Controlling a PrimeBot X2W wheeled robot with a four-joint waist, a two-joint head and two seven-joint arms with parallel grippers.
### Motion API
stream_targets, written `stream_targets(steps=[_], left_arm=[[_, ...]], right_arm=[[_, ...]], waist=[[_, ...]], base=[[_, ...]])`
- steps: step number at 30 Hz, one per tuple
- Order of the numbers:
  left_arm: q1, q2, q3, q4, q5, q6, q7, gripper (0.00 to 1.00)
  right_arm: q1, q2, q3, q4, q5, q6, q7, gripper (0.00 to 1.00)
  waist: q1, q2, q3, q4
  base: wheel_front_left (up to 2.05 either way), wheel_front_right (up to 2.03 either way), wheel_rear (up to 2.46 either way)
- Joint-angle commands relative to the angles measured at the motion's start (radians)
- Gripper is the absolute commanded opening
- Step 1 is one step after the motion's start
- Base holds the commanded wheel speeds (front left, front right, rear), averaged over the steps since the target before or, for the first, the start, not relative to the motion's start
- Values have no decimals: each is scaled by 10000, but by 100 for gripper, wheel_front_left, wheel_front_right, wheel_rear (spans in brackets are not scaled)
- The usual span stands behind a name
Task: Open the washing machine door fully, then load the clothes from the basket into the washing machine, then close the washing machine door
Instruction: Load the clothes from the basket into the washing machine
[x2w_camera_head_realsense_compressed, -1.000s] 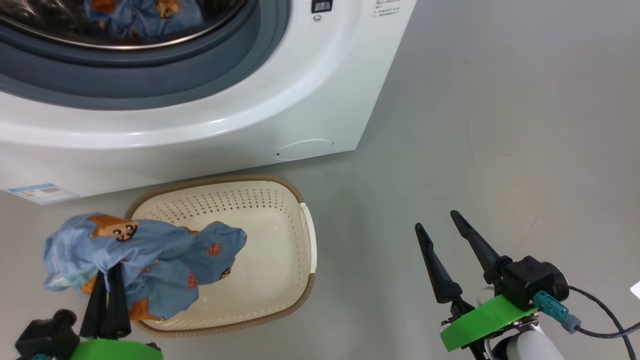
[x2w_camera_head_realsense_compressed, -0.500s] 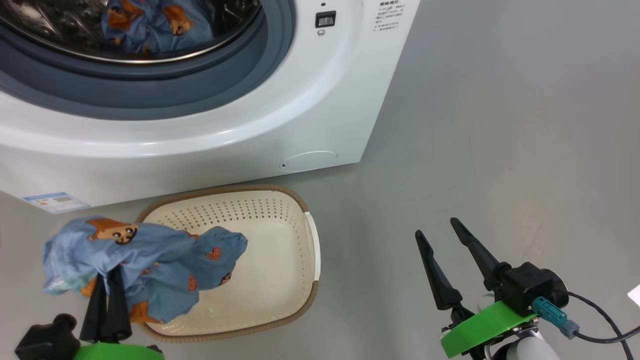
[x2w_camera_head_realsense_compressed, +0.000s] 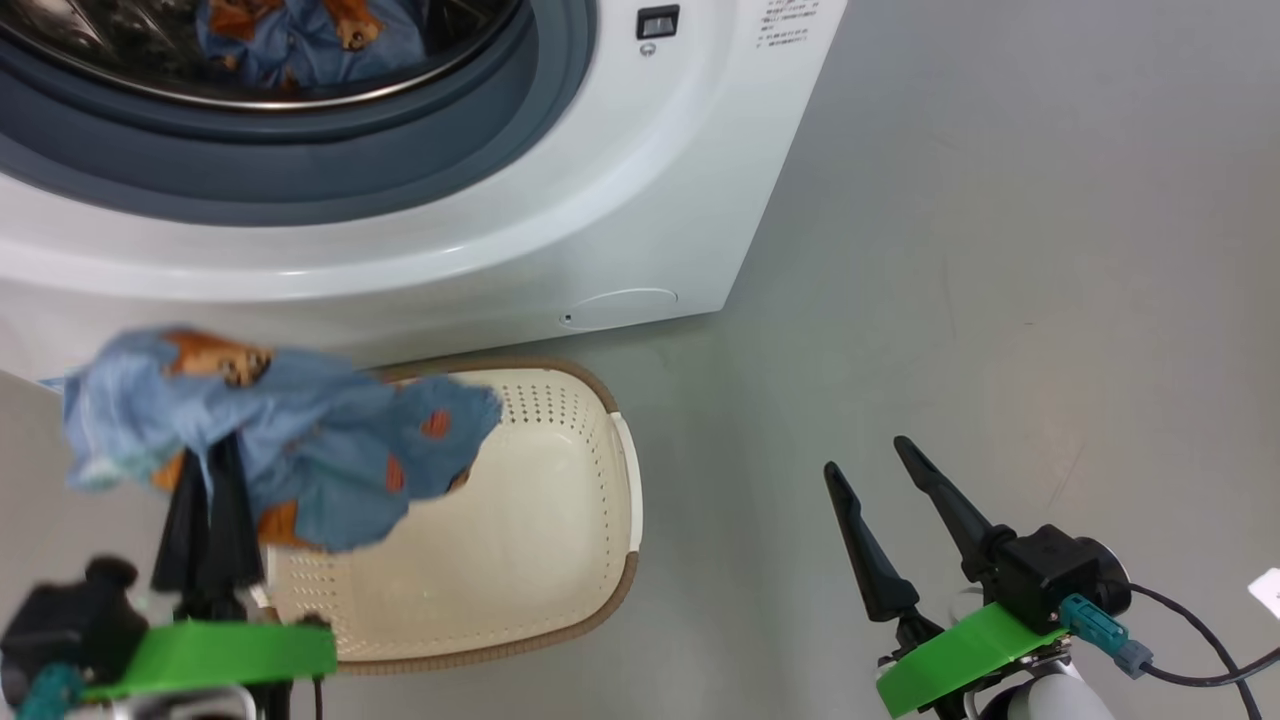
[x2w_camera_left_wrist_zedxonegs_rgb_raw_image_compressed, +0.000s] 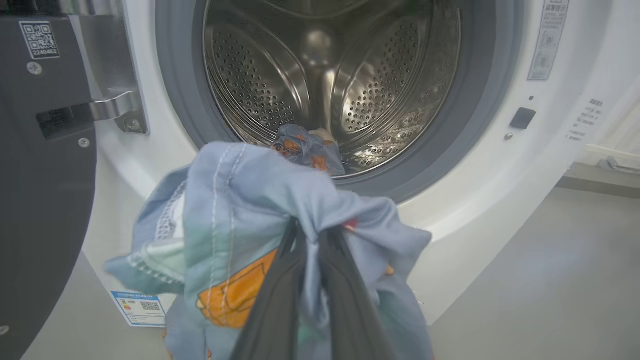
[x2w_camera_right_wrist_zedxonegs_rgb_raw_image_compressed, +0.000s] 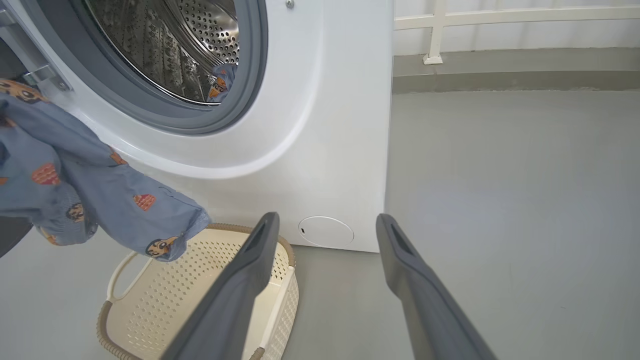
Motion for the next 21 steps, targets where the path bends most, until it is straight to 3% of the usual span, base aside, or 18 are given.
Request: stream_targets(steps=[1, 10, 21], left_arm=[[-512, 219, 204, -480, 155, -112, 110, 0], [-2083, 682, 7, -696, 385, -142, 803, 0], [-5498, 1112, -232, 1478, 788, 10, 1326, 0]], right_arm=[[-80, 9, 314, -245, -6, 16, -119, 100], [-343, 9, 464, -283, 70, 16, -119, 100], [-769, 9, 1031, -184, 441, 16, -119, 100]], waist=[[0, -1, 97, -8], [0, -1, 511, -89], [0, -1, 984, -563]], base=[[0, 0, 0], [0, 0, 0], [0, 0, 0]])
